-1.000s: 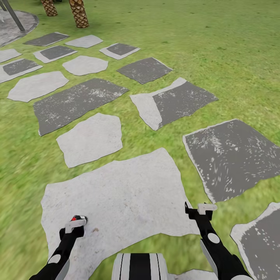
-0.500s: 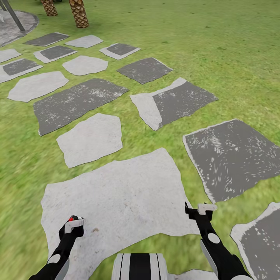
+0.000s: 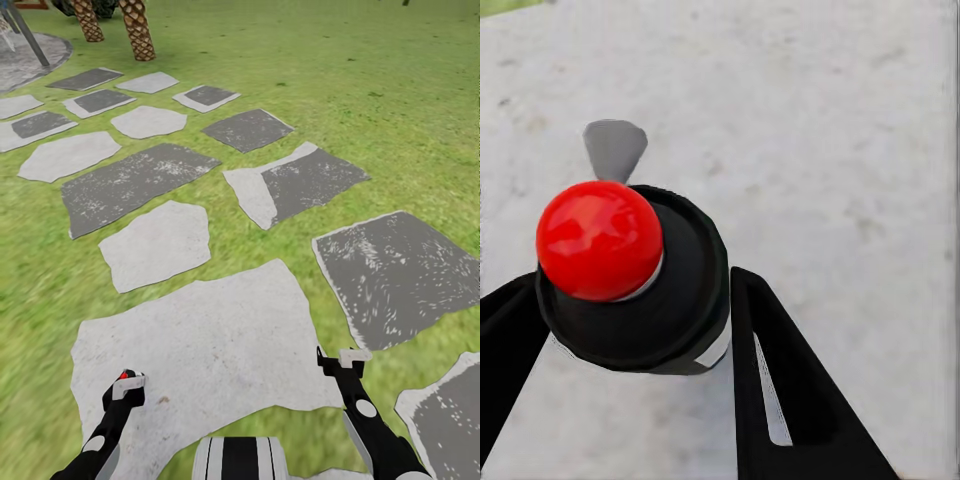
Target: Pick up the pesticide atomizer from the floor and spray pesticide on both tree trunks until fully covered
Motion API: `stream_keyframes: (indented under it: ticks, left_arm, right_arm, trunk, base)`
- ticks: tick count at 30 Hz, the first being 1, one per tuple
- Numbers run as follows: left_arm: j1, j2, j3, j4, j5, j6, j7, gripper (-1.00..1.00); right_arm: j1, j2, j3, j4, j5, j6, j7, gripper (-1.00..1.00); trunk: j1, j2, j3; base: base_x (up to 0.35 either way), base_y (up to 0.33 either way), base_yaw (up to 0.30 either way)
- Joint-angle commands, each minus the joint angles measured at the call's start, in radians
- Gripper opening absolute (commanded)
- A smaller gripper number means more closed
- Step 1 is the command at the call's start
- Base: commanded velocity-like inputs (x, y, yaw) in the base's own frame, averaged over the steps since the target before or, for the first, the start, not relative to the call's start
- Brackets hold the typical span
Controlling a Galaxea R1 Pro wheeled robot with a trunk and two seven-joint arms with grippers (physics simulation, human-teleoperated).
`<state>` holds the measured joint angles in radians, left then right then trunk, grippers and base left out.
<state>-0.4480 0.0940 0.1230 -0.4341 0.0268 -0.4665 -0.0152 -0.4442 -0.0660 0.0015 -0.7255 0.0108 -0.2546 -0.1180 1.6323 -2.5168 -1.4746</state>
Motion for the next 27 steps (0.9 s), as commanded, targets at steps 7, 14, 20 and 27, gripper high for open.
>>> stream_keyframes:
  ticks: [7, 14, 20, 27]
  left_arm:
    - [0.000, -0.001, -0.002, 0.000, 0.000, 0.001, 0.000, -1.00]
    - [0.000, -0.007, 0.000, -0.001, -0.002, 0.009, -0.001, -1.00]
    - [0.001, -0.001, 0.004, -0.016, -0.003, 0.016, 0.006, -1.00]
    - [0.002, 0.002, 0.004, -0.001, -0.004, 0.021, 0.012, -1.00]
  right_arm:
    - [0.000, 0.002, 0.000, -0.002, -0.001, -0.001, 0.000, 1.00]
    - [0.002, -0.006, -0.004, -0.013, -0.001, -0.005, -0.004, 1.00]
    - [0.002, -0.008, -0.003, -0.021, 0.000, -0.005, -0.005, 1.00]
    - [0.003, -0.008, -0.002, -0.021, -0.001, -0.006, -0.002, 1.00]
  trunk:
    - [-0.003, 0.002, 0.027]
    - [-0.006, 0.003, 0.057]
    - [-0.009, 0.005, 0.089]
    - [-0.012, 0.006, 0.127]
  base:
    - [0.000, 0.000, 0.000]
    - [0.000, 0.000, 0.000]
    - [0.000, 0.000, 0.000]
    - [0.000, 0.000, 0.000]
